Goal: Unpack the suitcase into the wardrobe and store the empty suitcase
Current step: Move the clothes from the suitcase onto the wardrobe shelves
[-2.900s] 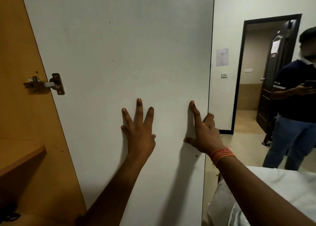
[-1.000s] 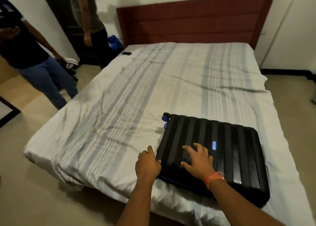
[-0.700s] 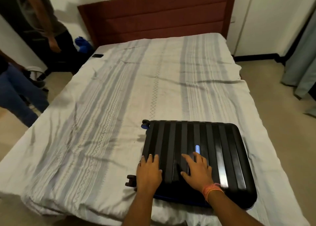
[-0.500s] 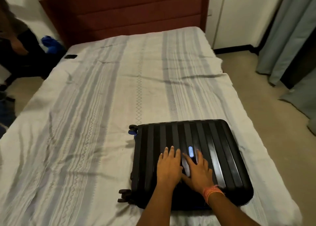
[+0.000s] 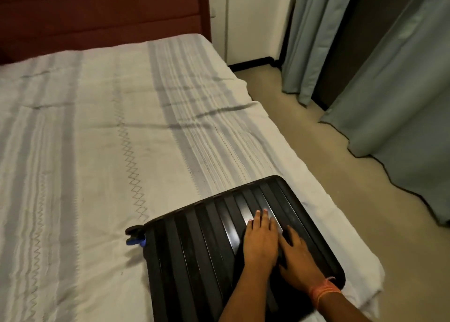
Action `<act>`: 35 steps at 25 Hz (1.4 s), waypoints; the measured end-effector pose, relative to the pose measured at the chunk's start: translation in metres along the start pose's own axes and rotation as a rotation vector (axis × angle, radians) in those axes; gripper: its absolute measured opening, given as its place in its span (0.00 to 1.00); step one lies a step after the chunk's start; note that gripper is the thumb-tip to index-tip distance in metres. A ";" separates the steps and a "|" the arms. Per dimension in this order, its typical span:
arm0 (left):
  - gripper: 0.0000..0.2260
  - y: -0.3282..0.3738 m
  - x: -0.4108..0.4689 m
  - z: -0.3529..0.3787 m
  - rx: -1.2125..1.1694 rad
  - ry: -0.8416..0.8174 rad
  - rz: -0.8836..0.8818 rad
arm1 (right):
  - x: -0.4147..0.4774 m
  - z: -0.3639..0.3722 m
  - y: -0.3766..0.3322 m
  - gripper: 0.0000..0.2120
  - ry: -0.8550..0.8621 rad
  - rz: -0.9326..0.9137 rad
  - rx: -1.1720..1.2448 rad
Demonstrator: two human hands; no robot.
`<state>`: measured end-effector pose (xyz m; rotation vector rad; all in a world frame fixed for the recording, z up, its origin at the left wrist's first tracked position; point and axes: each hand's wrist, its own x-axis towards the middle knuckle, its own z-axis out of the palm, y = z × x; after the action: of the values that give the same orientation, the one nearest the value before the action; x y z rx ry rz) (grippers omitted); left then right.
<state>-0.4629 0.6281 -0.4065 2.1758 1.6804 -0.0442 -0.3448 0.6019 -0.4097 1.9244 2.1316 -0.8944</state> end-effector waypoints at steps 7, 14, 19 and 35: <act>0.24 0.008 0.068 0.022 0.071 0.021 -0.015 | 0.057 -0.028 0.057 0.28 0.180 0.152 0.125; 0.30 0.016 0.152 0.023 0.043 0.094 -0.102 | 0.131 -0.036 0.092 0.25 0.031 0.018 0.432; 0.38 -0.022 0.174 0.020 -0.007 -0.002 -0.461 | 0.181 -0.042 0.096 0.21 0.057 0.055 0.740; 0.32 -0.036 0.187 0.014 -0.031 0.049 -0.358 | 0.362 -0.075 0.042 0.11 -0.743 -0.277 -0.105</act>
<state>-0.4411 0.8038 -0.4778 1.8422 2.0637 -0.0611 -0.3474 0.9528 -0.5342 1.0096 1.9238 -1.2601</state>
